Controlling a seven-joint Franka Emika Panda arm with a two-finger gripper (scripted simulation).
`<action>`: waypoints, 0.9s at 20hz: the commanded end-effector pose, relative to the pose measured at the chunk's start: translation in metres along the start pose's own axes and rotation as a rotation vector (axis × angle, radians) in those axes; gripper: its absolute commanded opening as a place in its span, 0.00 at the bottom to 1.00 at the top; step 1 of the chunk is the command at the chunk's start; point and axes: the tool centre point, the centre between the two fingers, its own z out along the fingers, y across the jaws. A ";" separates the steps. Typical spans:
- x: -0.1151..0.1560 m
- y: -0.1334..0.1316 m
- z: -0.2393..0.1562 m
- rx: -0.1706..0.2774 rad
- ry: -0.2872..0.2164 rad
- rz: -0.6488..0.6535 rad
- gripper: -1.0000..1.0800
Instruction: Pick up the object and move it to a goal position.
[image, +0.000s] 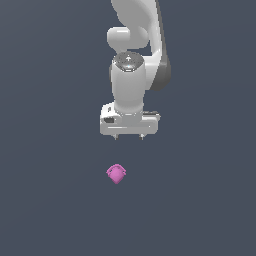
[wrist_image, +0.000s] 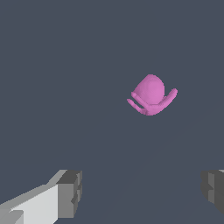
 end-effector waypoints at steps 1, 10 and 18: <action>0.000 0.000 0.000 0.000 0.000 0.000 0.96; 0.010 -0.038 -0.020 0.021 0.043 -0.046 0.96; 0.014 -0.035 -0.016 0.022 0.039 -0.015 0.96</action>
